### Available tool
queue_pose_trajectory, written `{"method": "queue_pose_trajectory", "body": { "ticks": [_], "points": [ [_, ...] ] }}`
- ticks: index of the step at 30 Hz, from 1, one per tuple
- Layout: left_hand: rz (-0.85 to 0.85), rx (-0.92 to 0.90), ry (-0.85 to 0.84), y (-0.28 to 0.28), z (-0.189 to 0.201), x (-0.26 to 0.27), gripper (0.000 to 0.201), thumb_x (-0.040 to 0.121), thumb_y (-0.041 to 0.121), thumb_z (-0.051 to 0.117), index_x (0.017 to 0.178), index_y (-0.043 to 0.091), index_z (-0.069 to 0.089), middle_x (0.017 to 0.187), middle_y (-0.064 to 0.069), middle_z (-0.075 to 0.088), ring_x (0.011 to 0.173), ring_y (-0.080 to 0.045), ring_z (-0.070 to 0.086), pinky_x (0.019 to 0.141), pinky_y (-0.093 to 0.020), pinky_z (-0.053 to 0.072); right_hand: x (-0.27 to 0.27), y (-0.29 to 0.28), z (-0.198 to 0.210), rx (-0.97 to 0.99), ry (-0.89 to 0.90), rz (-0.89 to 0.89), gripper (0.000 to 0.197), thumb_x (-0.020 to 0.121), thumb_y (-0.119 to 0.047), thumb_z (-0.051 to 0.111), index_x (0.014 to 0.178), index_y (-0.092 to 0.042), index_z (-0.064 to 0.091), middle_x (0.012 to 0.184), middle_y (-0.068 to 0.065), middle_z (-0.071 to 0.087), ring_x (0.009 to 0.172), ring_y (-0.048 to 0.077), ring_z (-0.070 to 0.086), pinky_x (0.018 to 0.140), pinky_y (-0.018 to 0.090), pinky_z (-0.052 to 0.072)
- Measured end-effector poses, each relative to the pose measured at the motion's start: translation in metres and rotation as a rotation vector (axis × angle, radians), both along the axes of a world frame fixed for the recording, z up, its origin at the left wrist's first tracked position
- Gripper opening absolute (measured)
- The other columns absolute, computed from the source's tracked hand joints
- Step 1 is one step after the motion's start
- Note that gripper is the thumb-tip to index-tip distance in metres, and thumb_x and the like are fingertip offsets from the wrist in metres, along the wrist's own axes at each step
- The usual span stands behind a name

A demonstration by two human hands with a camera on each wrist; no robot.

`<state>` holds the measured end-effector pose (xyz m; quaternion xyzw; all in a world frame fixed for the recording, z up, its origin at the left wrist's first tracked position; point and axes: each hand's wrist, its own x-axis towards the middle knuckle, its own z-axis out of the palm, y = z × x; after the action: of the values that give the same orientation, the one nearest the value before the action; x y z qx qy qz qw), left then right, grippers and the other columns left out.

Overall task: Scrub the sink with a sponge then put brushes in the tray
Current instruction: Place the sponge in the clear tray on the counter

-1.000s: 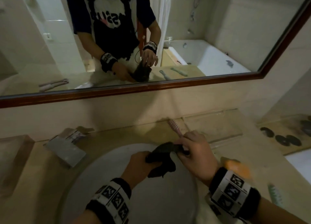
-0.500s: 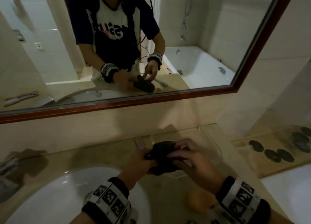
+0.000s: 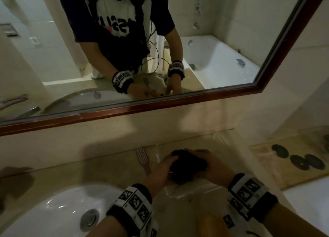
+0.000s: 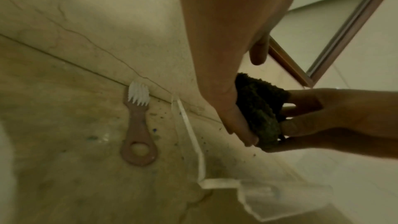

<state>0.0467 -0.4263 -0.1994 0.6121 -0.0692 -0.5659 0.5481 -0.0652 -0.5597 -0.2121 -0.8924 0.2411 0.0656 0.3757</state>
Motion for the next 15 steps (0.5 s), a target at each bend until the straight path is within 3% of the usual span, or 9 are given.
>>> {"method": "queue_pose_trajectory", "body": {
  "ticks": [2,4,7,10,13,15],
  "points": [
    [-0.154,0.044,-0.241,0.000,-0.010,0.000,0.057,0.098,0.032,0.045,0.148,0.021,0.021,0.148,-0.008,0.040,0.134,-0.029,0.045,0.111,-0.039,0.041,0.006,-0.001,-0.004,-0.041,0.062,0.025,0.061,0.091,-0.032,0.058,0.145,-0.033,0.029,0.136,0.004,0.048,0.130,0.024,0.040,0.110,0.031,0.032],
    [-0.346,0.103,-0.564,0.002,-0.017,-0.002,0.069,0.097,0.032,0.047,0.152,0.021,0.006,0.150,-0.005,0.040,0.132,-0.024,0.048,0.107,-0.030,0.041,0.013,0.001,-0.006,-0.050,0.134,0.052,0.058,0.094,-0.030,0.055,0.146,-0.029,0.029,0.134,0.004,0.048,0.130,0.023,0.039,0.104,0.024,0.030],
    [-0.485,0.185,-0.916,0.006,-0.023,0.003,0.057,0.099,0.027,0.047,0.149,0.016,0.022,0.146,-0.005,0.045,0.129,-0.020,0.051,0.105,-0.022,0.039,0.019,0.004,-0.006,0.001,0.174,0.067,0.051,0.096,-0.030,0.050,0.144,-0.029,0.033,0.135,0.003,0.043,0.130,0.023,0.039,0.097,0.015,0.027],
    [-0.489,0.226,-1.199,0.013,-0.027,0.006,0.043,0.099,0.029,0.044,0.142,0.022,0.040,0.151,0.003,0.034,0.133,-0.016,0.042,0.111,-0.022,0.034,0.020,0.005,0.001,-0.006,0.222,0.172,0.051,0.095,-0.026,0.054,0.143,-0.027,0.037,0.143,0.001,0.043,0.129,0.022,0.044,0.106,0.022,0.033],
    [-0.465,0.211,-1.300,0.016,-0.029,0.002,0.035,0.098,0.038,0.040,0.127,0.027,0.057,0.141,0.008,0.043,0.124,-0.016,0.047,0.109,-0.030,0.038,0.019,-0.002,0.011,0.075,0.239,0.119,0.036,0.097,-0.017,0.050,0.132,-0.021,0.055,0.140,-0.004,0.047,0.122,0.021,0.053,0.100,0.030,0.049],
    [-0.544,0.267,-1.353,0.014,-0.032,0.000,0.036,0.096,0.045,0.042,0.120,0.027,0.061,0.134,0.007,0.048,0.121,-0.017,0.048,0.109,-0.033,0.034,0.019,-0.004,0.010,0.020,0.246,0.113,0.030,0.097,-0.014,0.049,0.122,-0.018,0.063,0.138,-0.001,0.049,0.117,0.021,0.055,0.095,0.029,0.051]
  ]
}}
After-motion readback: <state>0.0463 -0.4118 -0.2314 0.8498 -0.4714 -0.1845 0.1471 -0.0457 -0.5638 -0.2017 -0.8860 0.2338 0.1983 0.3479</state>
